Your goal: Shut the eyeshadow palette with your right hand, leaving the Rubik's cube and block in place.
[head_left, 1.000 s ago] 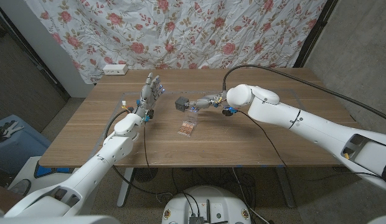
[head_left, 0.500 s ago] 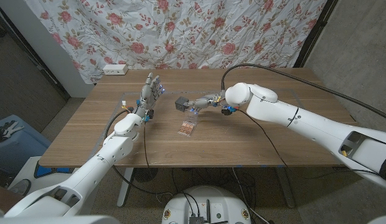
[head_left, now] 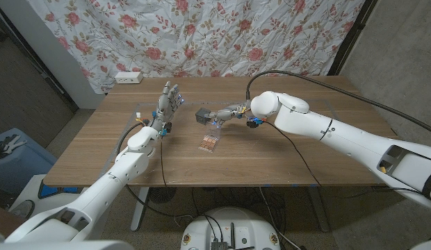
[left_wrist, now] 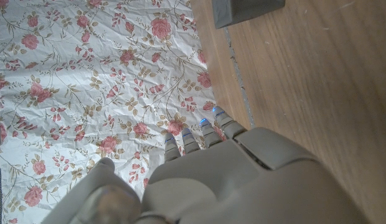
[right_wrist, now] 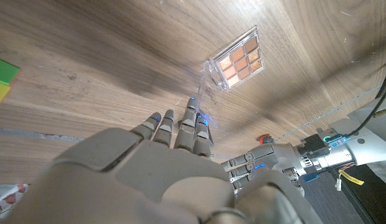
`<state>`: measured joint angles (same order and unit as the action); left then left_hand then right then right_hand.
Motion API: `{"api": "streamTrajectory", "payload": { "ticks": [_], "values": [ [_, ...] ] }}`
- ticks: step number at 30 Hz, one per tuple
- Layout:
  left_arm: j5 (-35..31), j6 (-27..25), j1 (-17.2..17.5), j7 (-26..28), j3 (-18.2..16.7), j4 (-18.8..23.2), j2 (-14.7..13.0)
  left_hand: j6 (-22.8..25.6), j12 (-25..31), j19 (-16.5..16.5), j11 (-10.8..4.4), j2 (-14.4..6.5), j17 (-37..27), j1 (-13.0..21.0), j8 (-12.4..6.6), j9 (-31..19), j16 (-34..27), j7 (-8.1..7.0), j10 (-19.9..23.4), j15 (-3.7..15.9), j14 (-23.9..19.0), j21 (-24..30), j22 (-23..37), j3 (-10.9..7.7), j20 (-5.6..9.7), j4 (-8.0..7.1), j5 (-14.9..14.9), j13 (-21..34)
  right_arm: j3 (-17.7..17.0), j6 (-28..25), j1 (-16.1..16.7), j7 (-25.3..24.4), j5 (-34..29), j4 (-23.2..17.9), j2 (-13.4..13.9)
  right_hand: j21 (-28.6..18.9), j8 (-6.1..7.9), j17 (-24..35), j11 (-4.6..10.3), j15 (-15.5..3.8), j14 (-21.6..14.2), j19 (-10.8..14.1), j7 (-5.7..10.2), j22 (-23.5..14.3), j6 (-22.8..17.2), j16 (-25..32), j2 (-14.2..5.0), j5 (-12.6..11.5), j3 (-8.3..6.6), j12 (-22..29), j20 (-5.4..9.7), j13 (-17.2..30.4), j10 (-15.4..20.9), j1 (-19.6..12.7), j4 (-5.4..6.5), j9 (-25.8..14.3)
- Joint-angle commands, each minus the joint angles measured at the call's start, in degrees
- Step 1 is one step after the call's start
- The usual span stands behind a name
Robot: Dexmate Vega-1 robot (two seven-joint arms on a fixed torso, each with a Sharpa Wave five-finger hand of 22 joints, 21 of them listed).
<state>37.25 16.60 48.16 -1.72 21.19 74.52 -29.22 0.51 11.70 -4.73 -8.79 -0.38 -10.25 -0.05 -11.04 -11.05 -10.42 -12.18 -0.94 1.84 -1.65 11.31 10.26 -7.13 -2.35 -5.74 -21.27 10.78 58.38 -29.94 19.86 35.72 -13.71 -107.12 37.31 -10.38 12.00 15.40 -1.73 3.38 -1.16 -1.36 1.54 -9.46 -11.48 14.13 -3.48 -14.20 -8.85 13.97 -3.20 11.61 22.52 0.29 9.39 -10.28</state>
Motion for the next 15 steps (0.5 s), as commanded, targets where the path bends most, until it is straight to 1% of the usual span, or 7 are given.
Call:
{"api": "streamTrajectory", "payload": {
  "ticks": [1, 3, 4, 7, 11, 15],
  "values": [
    [0.0, 0.1, 0.0, 0.0, 0.0, 0.0, 0.0, -0.1, 0.3, -0.4, -0.46, -0.4, -0.3, 0.3, -0.3, -0.2, -0.3, -0.4, 0.1, 1.34, -0.2, 0.2, 0.2, -0.43, -0.09, -0.03, -0.2, 0.2, 0.0, -0.1, -0.1, -0.3, 0.1, -0.2, -0.1, -0.2, 0.36, 0.2, 0.02, 0.15, -0.4, 0.3, -0.07, -0.2, -0.9, 0.4, -1.77, -0.3, 0.36, 0.2, -0.49, 0.2, 0.6, -0.1, 0.13, -0.1],
    [0.0, 0.1, 0.0, 0.0, 0.0, 0.0, 0.0, -0.1, 0.3, -0.4, -0.44, -0.4, -0.3, 0.3, -0.3, -0.2, -0.3, -0.4, 0.1, 1.39, -0.2, 0.2, 0.2, -0.43, -0.07, -0.03, -0.2, 0.2, 0.0, -0.4, -0.2, -0.3, 0.0, -0.4, -0.1, -0.2, 0.42, 0.2, 0.13, 0.12, -0.5, 0.2, -0.16, -0.2, -1.2, 0.5, -1.77, -0.4, 0.41, 0.2, -0.62, 0.3, 0.7, -0.1, 0.12, -0.1],
    [0.0, 0.0, 0.0, 0.0, 0.0, 0.0, 0.0, -0.1, 0.3, -0.4, -0.42, -0.4, -0.3, 0.3, -0.3, -0.2, -0.3, -0.4, 0.1, 1.4, -0.2, 0.2, 0.2, -0.43, -0.06, -0.03, -0.2, 0.2, 0.0, -0.3, -0.1, -0.3, 0.0, -0.4, -0.1, -0.3, 0.44, 0.1, 0.14, 0.0, -0.6, 0.4, -0.2, -0.2, -1.4, 0.5, -1.75, -0.4, 0.46, 0.2, -0.26, 0.3, 0.8, -0.1, 0.1, -0.2],
    [0.0, 0.0, 0.0, 0.0, 0.0, 0.0, 0.0, -0.1, 0.3, -0.4, -0.4, -0.4, -0.3, 0.3, -0.3, -0.2, -0.3, -0.4, 0.1, 1.39, -0.2, 0.3, 0.2, -0.44, -0.11, -0.03, -0.2, 0.2, 0.0, -0.3, -0.1, -0.4, 0.1, -0.6, 0.0, -0.3, 0.51, 0.1, 0.11, -0.2, -0.7, 0.4, -0.29, -0.2, -1.7, 0.5, -1.75, -0.4, 0.52, 0.2, 0.05, 0.3, 1.2, -0.2, 0.08, -0.2],
    [0.0, 0.0, 0.0, 0.0, 0.0, 0.0, 0.0, -0.1, 0.3, -0.4, -0.53, -0.4, -0.3, 0.3, -0.29, -0.2, -0.4, -0.41, 0.1, 1.41, -0.3, 0.2, 0.2, -0.44, -0.09, -0.03, -0.2, 0.2, -0.1, -0.5, -0.1, -0.4, 0.1, -0.8, 0.0, -0.3, 0.57, 0.1, 0.41, -0.17, -0.7, 0.4, -0.21, -0.2, -2.1, 0.5, -1.79, -0.5, 0.55, 0.3, 0.11, 0.3, 1.5, -0.3, 0.05, -0.2],
    [0.0, 0.0, 0.0, 0.0, 0.0, 0.0, 0.0, -0.1, 0.3, -0.4, -0.52, -0.4, -0.3, 0.3, -0.29, -0.2, -0.4, -0.4, 0.1, 1.4, -0.3, 0.2, 0.2, -0.43, -0.09, -0.03, -0.2, 0.2, -0.1, -0.3, -0.1, -0.4, 0.3, -0.9, 0.0, -0.4, 0.7, 0.0, 0.37, -0.22, -0.9, 0.4, -0.15, -0.2, -2.6, 0.5, -1.86, -0.6, 0.59, 0.4, 0.13, 0.3, 2.1, -0.3, 0.03, -0.2]
  ]
}}
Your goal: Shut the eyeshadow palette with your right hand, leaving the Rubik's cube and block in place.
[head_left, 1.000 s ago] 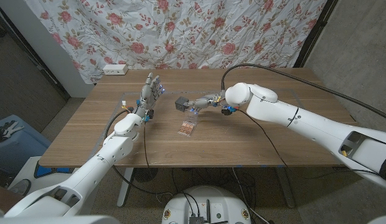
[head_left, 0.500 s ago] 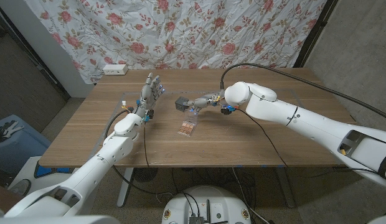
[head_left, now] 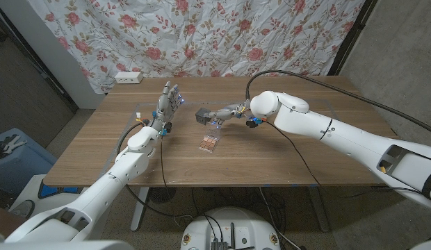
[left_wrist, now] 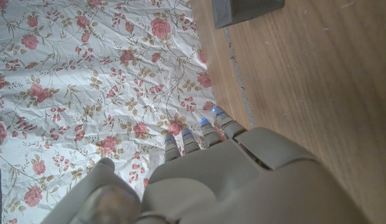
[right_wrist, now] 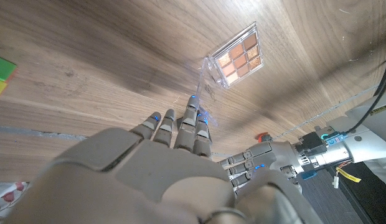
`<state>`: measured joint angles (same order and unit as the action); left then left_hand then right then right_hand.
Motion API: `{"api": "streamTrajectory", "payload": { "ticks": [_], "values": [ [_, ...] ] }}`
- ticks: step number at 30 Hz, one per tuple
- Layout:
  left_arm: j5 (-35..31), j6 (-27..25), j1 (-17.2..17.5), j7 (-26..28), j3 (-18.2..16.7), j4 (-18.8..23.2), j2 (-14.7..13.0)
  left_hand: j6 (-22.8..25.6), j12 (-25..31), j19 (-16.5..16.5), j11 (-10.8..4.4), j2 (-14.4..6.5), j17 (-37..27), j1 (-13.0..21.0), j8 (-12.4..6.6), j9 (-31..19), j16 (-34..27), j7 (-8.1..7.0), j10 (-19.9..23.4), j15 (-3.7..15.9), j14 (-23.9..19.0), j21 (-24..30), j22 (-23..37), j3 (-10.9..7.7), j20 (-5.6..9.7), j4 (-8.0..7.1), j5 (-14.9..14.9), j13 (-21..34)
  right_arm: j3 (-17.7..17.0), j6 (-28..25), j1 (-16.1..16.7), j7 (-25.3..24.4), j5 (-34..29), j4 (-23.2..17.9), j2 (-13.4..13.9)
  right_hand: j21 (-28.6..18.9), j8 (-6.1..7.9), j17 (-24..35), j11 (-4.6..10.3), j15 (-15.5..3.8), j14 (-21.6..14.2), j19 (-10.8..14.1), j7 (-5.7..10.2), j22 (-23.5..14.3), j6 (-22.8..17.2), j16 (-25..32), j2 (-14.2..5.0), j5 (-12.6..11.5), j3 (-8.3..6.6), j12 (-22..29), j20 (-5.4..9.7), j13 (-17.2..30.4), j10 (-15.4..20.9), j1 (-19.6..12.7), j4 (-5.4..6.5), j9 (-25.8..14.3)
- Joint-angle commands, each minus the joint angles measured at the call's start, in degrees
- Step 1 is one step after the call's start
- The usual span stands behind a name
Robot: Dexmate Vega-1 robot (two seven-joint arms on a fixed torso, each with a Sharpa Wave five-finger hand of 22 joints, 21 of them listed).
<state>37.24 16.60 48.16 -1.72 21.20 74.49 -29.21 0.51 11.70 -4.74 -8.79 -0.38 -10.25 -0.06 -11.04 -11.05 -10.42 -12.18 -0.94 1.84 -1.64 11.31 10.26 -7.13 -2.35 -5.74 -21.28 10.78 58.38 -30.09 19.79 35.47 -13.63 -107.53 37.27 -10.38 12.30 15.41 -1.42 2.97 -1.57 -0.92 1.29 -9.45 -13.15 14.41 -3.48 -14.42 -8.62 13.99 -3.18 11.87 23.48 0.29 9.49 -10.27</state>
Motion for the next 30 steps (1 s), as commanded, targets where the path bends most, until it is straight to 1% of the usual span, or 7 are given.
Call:
{"api": "streamTrajectory", "payload": {
  "ticks": [1, 12, 14, 21, 23, 26, 30],
  "values": [
    [0.0, 0.0, 0.0, 0.0, 0.0, 0.0, 0.0, -0.1, 0.3, -0.4, -0.51, -0.4, -0.3, 0.3, -0.29, -0.2, -0.4, -0.4, 0.1, 1.39, -0.3, 0.2, 0.2, -0.43, -0.08, -0.03, -0.2, 0.2, -0.1, -0.3, 0.0, -0.1, 0.1, -0.6, 0.1, -0.4, 0.44, 0.0, 0.05, 0.18, -0.5, 0.0, 0.24, -0.2, -1.2, 0.3, -1.89, -0.4, 0.39, 0.5, 0.1, 0.1, 1.4, -0.3, -0.07, -0.2],
    [0.0, 0.0, 0.0, 0.0, 0.0, 0.0, 0.0, -0.1, 0.3, -0.4, -0.49, -0.4, -0.3, 0.3, -0.29, -0.2, -0.4, -0.4, 0.0, 1.41, -0.2, 0.3, 0.2, -0.43, -0.06, -0.04, -0.2, 0.2, -0.2, -0.2, 0.1, -0.1, 0.3, -1.3, 0.5, -0.4, 0.76, -0.2, 0.36, -0.08, -0.7, 0.2, 0.01, -0.2, -2.7, 0.3, -2.01, -0.5, 0.48, 0.4, 0.21, 0.1, 2.0, -0.5, -0.14, -0.2],
    [0.0, 0.0, 0.0, 0.0, 0.0, 0.0, 0.0, -0.1, 0.3, -0.5, -0.5, -0.4, -0.3, 0.3, -0.29, -0.2, -0.4, -0.4, 0.1, 1.36, -0.2, 0.3, 0.2, -0.43, -0.08, -0.03, -0.2, 0.2, -0.2, -0.3, 0.1, 0.0, 0.4, -1.4, 0.5, -0.4, 0.75, -0.2, 0.27, -0.1, -0.6, 0.2, 0.04, -0.2, -2.8, 0.2, -2.02, -0.5, 0.49, 0.4, 0.24, 0.1, 2.2, -0.5, -0.15, -0.2],
    [0.0, 0.0, 0.0, 0.0, 0.0, 0.0, 0.0, -0.1, 0.3, -0.4, -0.33, -0.4, -0.3, 0.3, -0.31, -0.2, -0.3, -0.41, 0.1, 1.38, -0.2, 0.3, 0.2, -0.43, -0.12, -0.04, -0.2, 0.2, -0.2, -0.6, 0.1, 0.3, 0.3, -2.2, 0.8, -0.4, 0.75, -0.3, 0.78, -0.1, -0.7, 0.2, 0.18, -0.2, -3.2, 0.2, -2.11, -0.6, 0.52, 0.3, 0.29, 0.2, 2.4, -0.5, -0.18, -0.2],
    [0.0, 0.0, 0.0, 0.0, 0.0, 0.0, 0.0, -0.1, 0.3, -0.5, -0.52, -0.4, -0.3, 0.3, -0.31, -0.2, -0.3, -0.41, 0.1, 1.39, -0.2, 0.3, 0.2, -0.44, -0.09, -0.04, -0.2, 0.2, -0.3, -0.4, 0.2, 0.3, 0.3, -2.4, 0.9, -0.4, 0.75, -0.3, 0.75, -0.11, -0.7, 0.2, 0.24, -0.2, -3.3, 0.2, -2.13, -0.6, 0.52, 0.3, 0.3, 0.2, 2.4, -0.5, -0.18, -0.2],
    [0.0, 0.0, 0.0, 0.0, 0.0, 0.0, 0.0, -0.1, 0.3, -0.4, -0.44, -0.4, -0.3, 0.3, -0.31, -0.2, -0.4, -0.41, 0.1, 1.32, -0.3, 0.2, 0.2, -0.44, -0.07, -0.04, -0.2, 0.2, -0.2, -0.5, 0.2, 0.4, 0.2, -2.7, 1.0, -0.4, 0.73, -0.3, 0.54, -0.11, -0.7, 0.2, 0.24, -0.2, -3.4, 0.2, -2.16, -0.7, 0.53, 0.4, 0.31, 0.2, 2.6, -0.6, -0.19, -0.2],
    [0.0, 0.1, 0.0, 0.0, 0.0, 0.0, 0.0, -0.1, 0.3, -0.5, -0.41, -0.4, -0.3, 0.3, -0.3, -0.2, -0.3, -0.41, 0.1, 1.39, -0.2, 0.3, 0.2, -0.44, -0.08, -0.04, -0.2, 0.2, -0.2, -0.5, 0.2, 0.5, 0.2, -3.2, 1.0, -0.4, 0.69, -0.3, 0.85, -0.1, -0.7, 0.2, 0.37, -0.2, -3.5, 0.2, -2.21, -0.7, 0.54, 0.4, 0.33, 0.2, 2.9, -0.6, -0.2, -0.2]
  ]
}}
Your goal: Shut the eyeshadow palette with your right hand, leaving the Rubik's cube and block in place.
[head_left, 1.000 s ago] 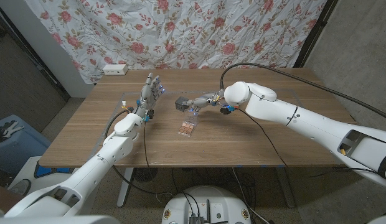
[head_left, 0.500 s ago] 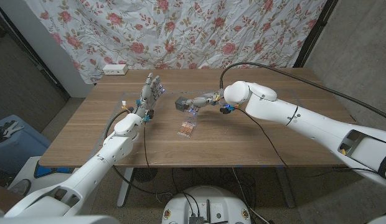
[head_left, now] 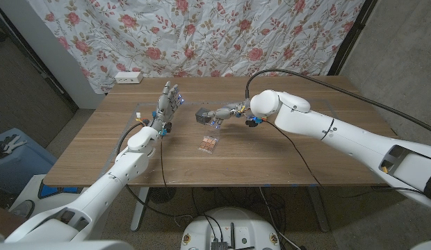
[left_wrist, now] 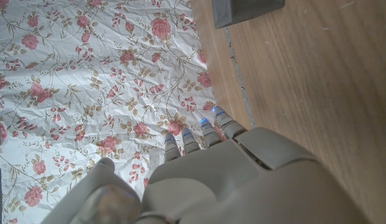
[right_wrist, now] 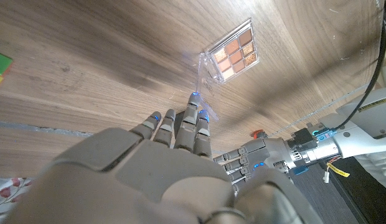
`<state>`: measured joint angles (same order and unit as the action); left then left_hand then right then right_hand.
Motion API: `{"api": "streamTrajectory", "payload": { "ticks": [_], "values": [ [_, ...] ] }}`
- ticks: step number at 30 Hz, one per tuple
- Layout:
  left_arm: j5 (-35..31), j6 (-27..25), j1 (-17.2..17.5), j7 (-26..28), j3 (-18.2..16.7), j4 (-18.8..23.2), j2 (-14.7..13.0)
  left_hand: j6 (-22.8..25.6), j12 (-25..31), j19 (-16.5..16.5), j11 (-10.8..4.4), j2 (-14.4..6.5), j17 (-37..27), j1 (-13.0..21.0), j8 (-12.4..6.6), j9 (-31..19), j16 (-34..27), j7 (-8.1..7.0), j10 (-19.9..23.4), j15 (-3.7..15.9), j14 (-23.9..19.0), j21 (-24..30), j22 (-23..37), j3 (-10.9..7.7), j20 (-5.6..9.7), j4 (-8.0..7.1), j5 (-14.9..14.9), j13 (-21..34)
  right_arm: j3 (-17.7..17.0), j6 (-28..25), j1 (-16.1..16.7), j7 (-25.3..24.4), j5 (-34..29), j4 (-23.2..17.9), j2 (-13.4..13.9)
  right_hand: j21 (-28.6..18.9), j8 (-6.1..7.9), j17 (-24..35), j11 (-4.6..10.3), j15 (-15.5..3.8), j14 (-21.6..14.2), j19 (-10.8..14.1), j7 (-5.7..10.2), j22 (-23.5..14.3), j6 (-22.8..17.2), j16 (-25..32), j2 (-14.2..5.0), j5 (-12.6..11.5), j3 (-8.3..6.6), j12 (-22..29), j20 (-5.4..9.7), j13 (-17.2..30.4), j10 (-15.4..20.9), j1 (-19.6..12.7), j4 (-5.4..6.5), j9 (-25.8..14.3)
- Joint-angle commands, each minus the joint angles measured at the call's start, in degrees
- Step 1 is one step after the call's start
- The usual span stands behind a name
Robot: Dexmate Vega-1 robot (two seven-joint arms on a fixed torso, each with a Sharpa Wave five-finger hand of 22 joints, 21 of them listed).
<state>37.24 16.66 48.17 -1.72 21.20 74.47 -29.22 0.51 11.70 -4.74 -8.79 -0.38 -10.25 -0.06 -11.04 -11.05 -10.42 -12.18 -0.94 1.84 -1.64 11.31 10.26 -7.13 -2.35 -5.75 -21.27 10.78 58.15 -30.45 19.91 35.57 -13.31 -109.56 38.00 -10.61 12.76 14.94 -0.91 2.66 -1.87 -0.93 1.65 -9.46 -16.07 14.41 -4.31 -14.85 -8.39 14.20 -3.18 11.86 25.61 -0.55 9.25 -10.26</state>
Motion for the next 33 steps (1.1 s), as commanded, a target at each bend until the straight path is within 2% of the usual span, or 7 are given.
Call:
{"api": "streamTrajectory", "payload": {
  "ticks": [1, 33],
  "values": [
    [0.0, 0.0, 0.0, 0.0, 0.0, 0.0, 0.0, -0.1, 0.3, -0.4, -0.39, -0.4, -0.3, 0.3, -0.3, -0.2, -0.4, -0.41, 0.1, 1.35, -0.2, 0.3, 0.2, -0.44, -0.1, -0.03, -0.2, 0.2, 0.0, 0.0, 0.2, 0.3, -0.1, -1.3, 0.3, -0.2, 0.24, 0.1, 0.36, 0.2, -0.4, 0.2, 0.05, -0.2, -0.6, 0.2, -1.39, -0.3, 0.31, 0.2, 0.33, 0.2, 0.8, 0.3, 0.04, -0.2],
    [0.0, 0.0, 0.0, 0.0, 0.0, 0.0, 0.0, -0.1, 0.3, -0.5, -0.46, -0.4, -0.3, 0.4, -0.3, -0.2, -0.4, -0.41, 0.0, 1.36, -0.2, 0.3, 0.2, -0.44, -0.09, -0.03, -0.2, 0.2, 0.5, -1.8, 1.5, -0.4, -1.5, -5.1, 0.5, -0.2, -0.28, -0.2, 0.47, 0.25, -0.4, 0.2, 0.44, -0.2, -0.9, 0.1, -1.63, -0.6, 0.38, -0.4, 0.45, 0.3, 1.0, 0.1, -0.09, -0.2]
  ]
}}
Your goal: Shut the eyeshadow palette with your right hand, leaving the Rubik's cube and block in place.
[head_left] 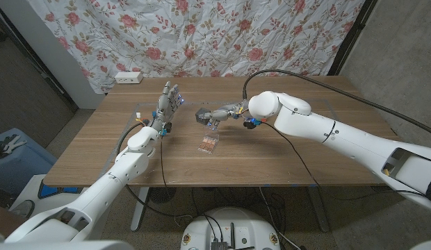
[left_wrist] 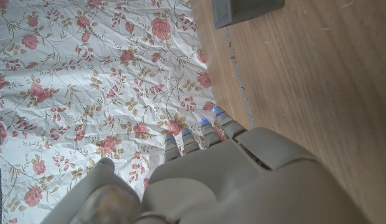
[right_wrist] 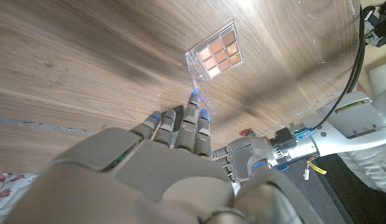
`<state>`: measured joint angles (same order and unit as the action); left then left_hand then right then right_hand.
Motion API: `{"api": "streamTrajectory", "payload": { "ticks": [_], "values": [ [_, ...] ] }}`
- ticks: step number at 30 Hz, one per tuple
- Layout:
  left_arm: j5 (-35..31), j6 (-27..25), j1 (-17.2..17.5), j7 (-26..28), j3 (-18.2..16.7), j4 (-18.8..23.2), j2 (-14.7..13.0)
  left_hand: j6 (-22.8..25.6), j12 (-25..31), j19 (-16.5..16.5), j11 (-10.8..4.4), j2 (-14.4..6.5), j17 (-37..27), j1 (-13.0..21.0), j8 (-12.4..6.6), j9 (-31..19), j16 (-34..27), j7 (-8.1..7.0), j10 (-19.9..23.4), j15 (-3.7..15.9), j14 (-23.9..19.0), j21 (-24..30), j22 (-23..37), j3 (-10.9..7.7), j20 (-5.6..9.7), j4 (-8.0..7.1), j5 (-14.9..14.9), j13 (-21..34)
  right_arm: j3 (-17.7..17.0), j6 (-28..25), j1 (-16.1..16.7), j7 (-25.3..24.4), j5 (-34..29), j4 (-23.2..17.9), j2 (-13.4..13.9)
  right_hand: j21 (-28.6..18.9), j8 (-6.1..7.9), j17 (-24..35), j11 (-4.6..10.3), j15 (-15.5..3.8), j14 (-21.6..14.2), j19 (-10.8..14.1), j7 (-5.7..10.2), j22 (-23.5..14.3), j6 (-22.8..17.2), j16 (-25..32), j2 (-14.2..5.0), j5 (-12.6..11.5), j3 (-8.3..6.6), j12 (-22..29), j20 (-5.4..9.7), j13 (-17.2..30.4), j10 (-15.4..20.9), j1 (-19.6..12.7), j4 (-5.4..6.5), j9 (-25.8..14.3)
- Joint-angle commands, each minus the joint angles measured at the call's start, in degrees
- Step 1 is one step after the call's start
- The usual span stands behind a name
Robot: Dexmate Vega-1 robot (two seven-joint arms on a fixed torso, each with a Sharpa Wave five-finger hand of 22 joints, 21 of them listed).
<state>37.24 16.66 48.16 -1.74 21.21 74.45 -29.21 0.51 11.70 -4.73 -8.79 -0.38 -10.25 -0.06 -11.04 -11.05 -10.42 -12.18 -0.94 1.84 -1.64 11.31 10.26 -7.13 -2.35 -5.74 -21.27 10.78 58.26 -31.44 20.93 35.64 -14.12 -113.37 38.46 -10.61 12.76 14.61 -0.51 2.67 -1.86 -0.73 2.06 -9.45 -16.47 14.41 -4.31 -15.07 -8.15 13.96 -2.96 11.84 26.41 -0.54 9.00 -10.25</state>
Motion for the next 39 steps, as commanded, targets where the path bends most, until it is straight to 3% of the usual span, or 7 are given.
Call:
{"api": "streamTrajectory", "payload": {
  "ticks": [1, 39],
  "values": [
    [0.0, 0.0, 0.0, 0.0, 0.0, 0.0, 0.0, -0.1, 0.3, -0.5, -0.46, -0.4, -0.3, 0.4, -0.3, -0.2, -0.4, -0.41, 0.0, 1.36, -0.2, 0.3, 0.2, -0.44, -0.12, -0.03, -0.2, 0.2, 0.4, -0.8, 0.6, -0.5, -0.8, -1.4, 0.0, -0.2, -0.3, 0.1, 0.1, 0.25, -0.4, 0.0, 0.11, -0.2, -0.5, 0.1, -1.64, -0.4, 0.14, -0.2, 0.24, 0.3, 0.2, 0.1, 0.16, -0.2],
    [0.0, 0.0, 0.0, 0.0, 0.0, 0.0, 0.0, -0.2, 0.3, -0.4, -0.48, -0.5, -0.3, 0.3, -0.28, -0.2, -0.3, -0.41, 0.0, 1.36, -0.2, 0.2, 0.2, -0.45, -0.05, -0.03, -0.2, 0.2, 3.2, -5.8, 2.0, -1.8, -6.6, -6.0, -0.3, -0.1, -0.96, -0.1, 0.66, 0.65, 0.0, -0.1, 0.56, -0.2, -0.2, -0.2, -1.89, -0.7, 0.28, -1.5, 0.25, 0.4, -1.5, 0.1, 0.19, -0.2]
  ]
}}
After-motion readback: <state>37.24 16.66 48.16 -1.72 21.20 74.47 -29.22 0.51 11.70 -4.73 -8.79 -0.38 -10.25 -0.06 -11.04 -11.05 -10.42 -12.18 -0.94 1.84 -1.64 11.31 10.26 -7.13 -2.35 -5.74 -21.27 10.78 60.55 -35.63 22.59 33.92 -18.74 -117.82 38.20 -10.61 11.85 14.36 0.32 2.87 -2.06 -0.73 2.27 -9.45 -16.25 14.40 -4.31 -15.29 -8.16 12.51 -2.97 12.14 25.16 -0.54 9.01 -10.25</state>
